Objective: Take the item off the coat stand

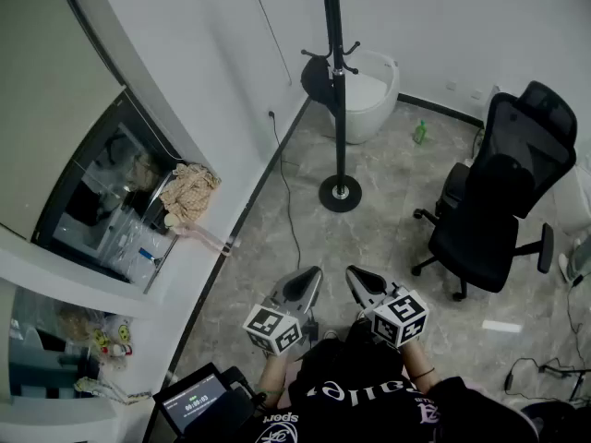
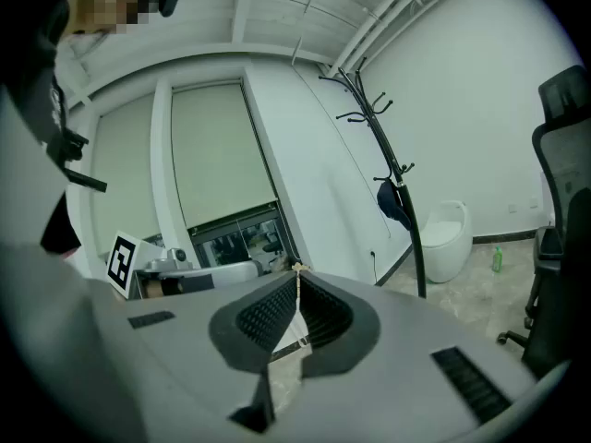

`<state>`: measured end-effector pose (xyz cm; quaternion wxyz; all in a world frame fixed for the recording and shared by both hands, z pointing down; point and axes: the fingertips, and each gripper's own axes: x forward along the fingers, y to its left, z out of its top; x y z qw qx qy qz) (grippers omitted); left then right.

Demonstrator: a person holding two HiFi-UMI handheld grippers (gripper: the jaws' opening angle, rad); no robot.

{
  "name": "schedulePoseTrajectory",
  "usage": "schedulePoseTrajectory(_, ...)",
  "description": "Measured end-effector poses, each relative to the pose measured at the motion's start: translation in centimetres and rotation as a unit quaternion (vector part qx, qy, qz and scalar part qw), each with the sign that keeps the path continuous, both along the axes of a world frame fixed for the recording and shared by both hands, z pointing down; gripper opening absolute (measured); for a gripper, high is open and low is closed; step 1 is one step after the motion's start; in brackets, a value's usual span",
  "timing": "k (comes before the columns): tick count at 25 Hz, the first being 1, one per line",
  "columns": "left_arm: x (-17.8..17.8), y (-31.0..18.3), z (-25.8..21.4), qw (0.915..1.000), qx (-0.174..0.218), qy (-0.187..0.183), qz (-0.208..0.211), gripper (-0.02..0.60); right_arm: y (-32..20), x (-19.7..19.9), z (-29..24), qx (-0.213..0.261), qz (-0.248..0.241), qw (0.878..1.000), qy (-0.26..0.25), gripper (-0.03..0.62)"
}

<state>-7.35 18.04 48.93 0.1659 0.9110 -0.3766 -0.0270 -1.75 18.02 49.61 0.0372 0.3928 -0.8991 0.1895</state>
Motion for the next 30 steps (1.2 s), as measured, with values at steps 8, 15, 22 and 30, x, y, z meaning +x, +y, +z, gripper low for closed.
schedulePoseTrajectory(8, 0.3, -3.2, 0.5, 0.9999, -0.008, 0.006, -0.001, 0.006, -3.0, 0.0, 0.5, -0.006, -0.006, 1.0, 0.005, 0.018)
schedulePoseTrajectory(15, 0.8, -9.8, 1.1, 0.9998, -0.009, 0.006, -0.015, 0.006, -10.1, -0.1, 0.9, -0.021, -0.031, 0.999, -0.016, 0.018)
schedulePoseTrajectory(22, 1.8, -20.8, -0.4, 0.9989, 0.008, 0.014, -0.044, 0.026, -21.1, 1.2, -0.4, 0.003, -0.061, 0.998, -0.01, 0.018)
schedulePoseTrajectory(30, 5.2, -29.7, -0.8, 0.9985, 0.012, 0.011, -0.053, 0.058, -30.7, 4.1, -0.7, 0.011, -0.078, 0.997, -0.008, 0.018)
